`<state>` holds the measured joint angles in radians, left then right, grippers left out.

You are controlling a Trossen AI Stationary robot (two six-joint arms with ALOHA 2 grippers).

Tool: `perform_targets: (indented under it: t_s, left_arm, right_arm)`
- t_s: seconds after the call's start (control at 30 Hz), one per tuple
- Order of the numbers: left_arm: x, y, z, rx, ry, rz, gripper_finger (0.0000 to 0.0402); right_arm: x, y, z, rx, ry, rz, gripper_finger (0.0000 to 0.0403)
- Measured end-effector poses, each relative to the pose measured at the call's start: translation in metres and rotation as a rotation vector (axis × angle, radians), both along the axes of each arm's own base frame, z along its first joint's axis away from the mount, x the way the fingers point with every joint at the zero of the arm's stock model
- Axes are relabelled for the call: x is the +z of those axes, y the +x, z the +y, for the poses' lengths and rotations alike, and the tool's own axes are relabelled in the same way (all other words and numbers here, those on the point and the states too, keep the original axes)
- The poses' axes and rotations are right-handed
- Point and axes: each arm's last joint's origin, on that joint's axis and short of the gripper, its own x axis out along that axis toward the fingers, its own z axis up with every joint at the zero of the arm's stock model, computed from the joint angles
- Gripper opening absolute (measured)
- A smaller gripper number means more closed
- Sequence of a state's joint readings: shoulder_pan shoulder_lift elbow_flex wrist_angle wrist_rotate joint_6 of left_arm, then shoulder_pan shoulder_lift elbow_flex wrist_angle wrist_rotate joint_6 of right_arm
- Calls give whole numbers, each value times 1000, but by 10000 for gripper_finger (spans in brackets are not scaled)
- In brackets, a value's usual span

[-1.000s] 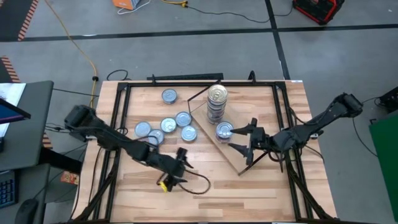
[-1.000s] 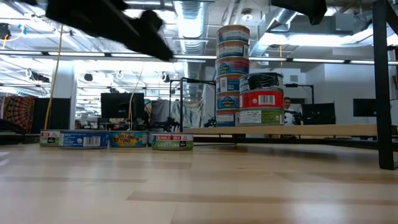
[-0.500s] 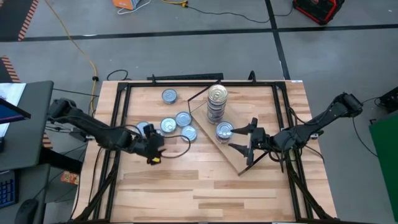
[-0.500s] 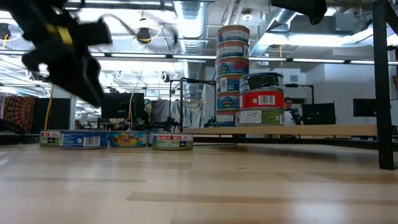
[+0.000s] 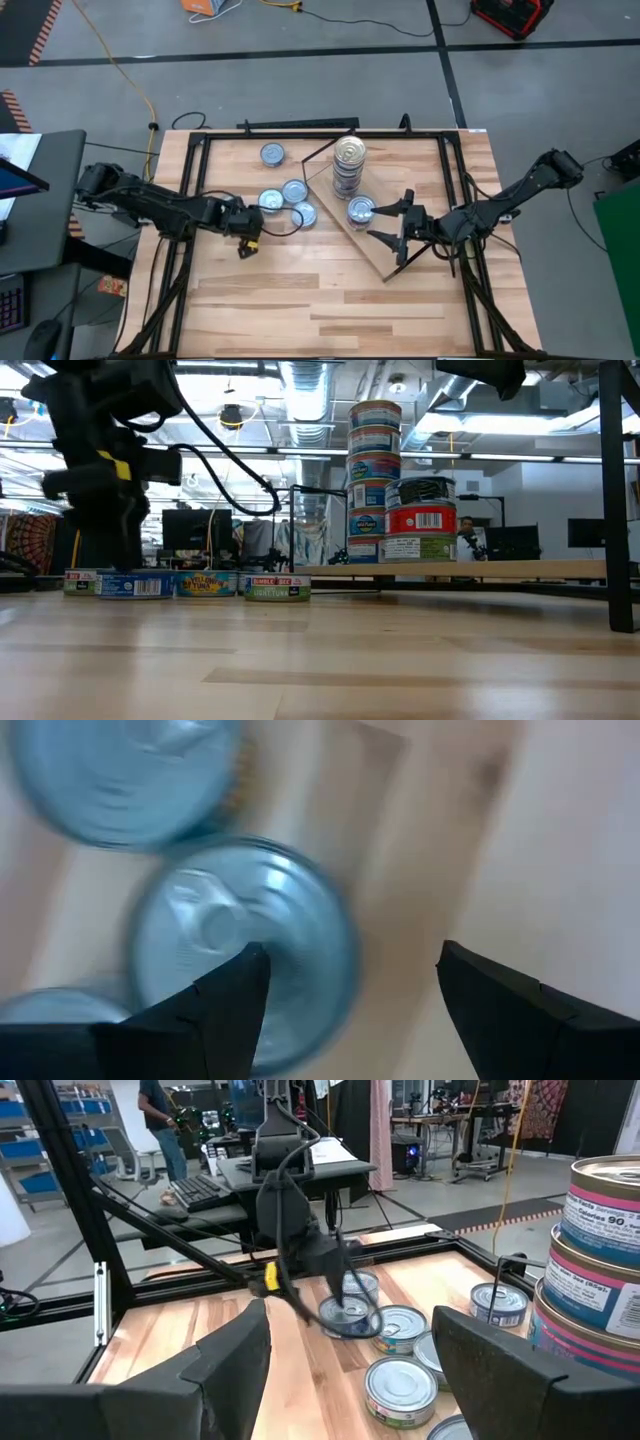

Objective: Stack canned seafood by type on shelf
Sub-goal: Stack the blue tuna can on top of the blue tuna can on the shelf

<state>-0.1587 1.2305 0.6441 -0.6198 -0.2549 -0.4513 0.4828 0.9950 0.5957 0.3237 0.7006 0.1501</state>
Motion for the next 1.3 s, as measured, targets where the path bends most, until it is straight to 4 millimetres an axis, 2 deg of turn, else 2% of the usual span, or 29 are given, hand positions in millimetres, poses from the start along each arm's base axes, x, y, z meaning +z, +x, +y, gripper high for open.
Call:
perform_targets:
  t_s: [0.3,0.57,0.7,0.8,0.9,1.0,1.1,1.3]
  left_arm:
    - [1,-3,-34,-273,-125,3,277]
    - [14,10,-63,-473,-232,-239,277]
    - [14,10,-62,-414,-239,-238,277]
    - [11,9,-57,-294,-201,-212,277]
    - [14,15,-52,-150,-231,-283,277]
    - [17,20,-50,-116,-255,-328,277]
    - [17,24,-48,-65,-195,-256,277]
    - [21,38,-51,-81,-43,15,277]
  right_arm:
    - [0,0,0,0,6,0,301]
    - [0,0,0,0,9,-2,301]
    - [0,0,0,1,25,-4,301]
    - [0,0,0,0,36,-6,301]
    - [-2,0,-1,-8,71,3,301]
    - [-4,1,-4,-22,69,16,301]
    - [-2,1,-4,-26,66,18,301]
    - [20,-13,-1,14,64,5,301]
